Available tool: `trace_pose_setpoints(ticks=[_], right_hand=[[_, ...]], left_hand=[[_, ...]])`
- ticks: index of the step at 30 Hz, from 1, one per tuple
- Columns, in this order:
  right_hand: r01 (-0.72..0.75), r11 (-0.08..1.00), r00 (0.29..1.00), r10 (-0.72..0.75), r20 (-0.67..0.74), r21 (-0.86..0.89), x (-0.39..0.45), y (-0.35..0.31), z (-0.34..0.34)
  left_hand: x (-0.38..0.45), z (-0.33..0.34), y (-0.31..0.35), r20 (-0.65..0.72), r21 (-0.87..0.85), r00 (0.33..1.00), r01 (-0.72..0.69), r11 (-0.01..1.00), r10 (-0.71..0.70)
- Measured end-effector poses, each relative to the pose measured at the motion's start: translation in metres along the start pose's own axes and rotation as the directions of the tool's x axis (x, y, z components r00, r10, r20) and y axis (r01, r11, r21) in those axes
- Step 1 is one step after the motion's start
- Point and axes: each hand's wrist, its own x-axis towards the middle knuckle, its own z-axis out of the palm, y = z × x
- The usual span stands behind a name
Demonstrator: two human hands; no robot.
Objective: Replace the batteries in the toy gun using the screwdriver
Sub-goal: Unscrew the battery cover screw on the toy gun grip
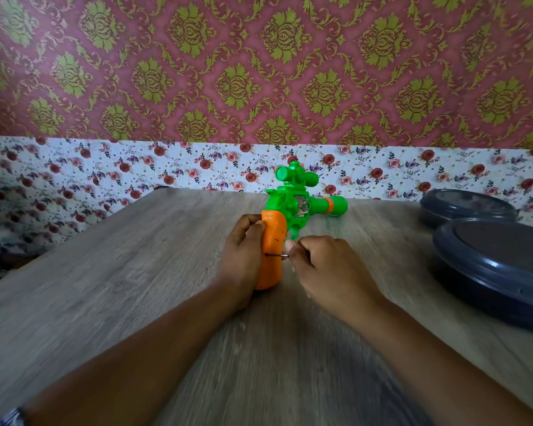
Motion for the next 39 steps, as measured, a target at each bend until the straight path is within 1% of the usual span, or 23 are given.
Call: trace_pose_setpoints(ticks=[1,3,8,14,20,24,25,28,29,33,36,39], right_hand=[[-0.003,0.999,1.000,0.003,0.012,0.037,0.0008,0.0005,0.0002],[0.008,0.999,1.000,-0.009,0.013,0.053,0.0022,0.0023,0.0016],[0.085,0.996,0.996,-0.085,-0.016,0.001,0.0003,0.0035,0.0030],[0.114,0.993,0.993,-0.114,-0.025,-0.011,0.0002,0.0025,0.0012],[0.132,0.990,0.990,-0.128,-0.065,0.057,0.0003,0.0025,-0.0003],[0.111,0.984,0.994,-0.109,-0.027,0.136,0.0005,0.0005,0.0033],[0.100,0.988,0.995,-0.098,-0.021,0.122,0.0007,0.0002,0.0038],[0.049,0.997,0.999,-0.049,-0.009,-0.061,0.0011,0.0017,0.0013],[0.039,0.996,0.999,-0.040,-0.003,-0.085,0.0014,0.0022,0.0007],[0.063,0.998,0.998,-0.063,-0.003,-0.006,0.0018,0.0010,0.0009],[0.103,0.995,0.995,-0.102,-0.012,0.019,0.0023,0.0005,0.0012],[0.131,0.989,0.991,-0.129,-0.031,0.067,0.0012,0.0019,0.0008]], left_hand=[[-0.0002,0.0002,0.0008,-0.002,-0.004,1.000,-0.001,1.000,0.001],[-0.0017,0.0009,0.0031,0.009,-0.037,1.000,0.005,0.999,-0.005],[0.0015,0.0001,-0.0037,0.012,0.014,0.999,-0.051,0.999,0.051],[0.0011,-0.0010,-0.0038,0.032,0.019,0.997,-0.074,0.997,0.074],[0.0006,-0.0011,-0.0051,0.039,0.008,0.997,-0.074,0.997,0.073],[0.0016,-0.0008,-0.0032,0.014,-0.005,0.998,-0.060,0.998,0.060],[0.0015,-0.0008,-0.0020,0.011,-0.010,0.998,-0.055,0.998,0.055],[0.0009,-0.0006,-0.0005,0.008,-0.013,0.999,-0.046,0.999,0.046],[0.0005,-0.0003,-0.0002,0.004,-0.007,0.999,-0.044,0.999,0.044],[-0.0021,0.0004,0.0023,0.031,-0.033,0.998,-0.047,0.998,0.048],[-0.0004,-0.0008,-0.0009,0.032,0.003,0.998,-0.062,0.998,0.062],[0.0016,-0.0006,-0.0038,0.023,0.011,0.999,-0.039,0.999,0.038]])
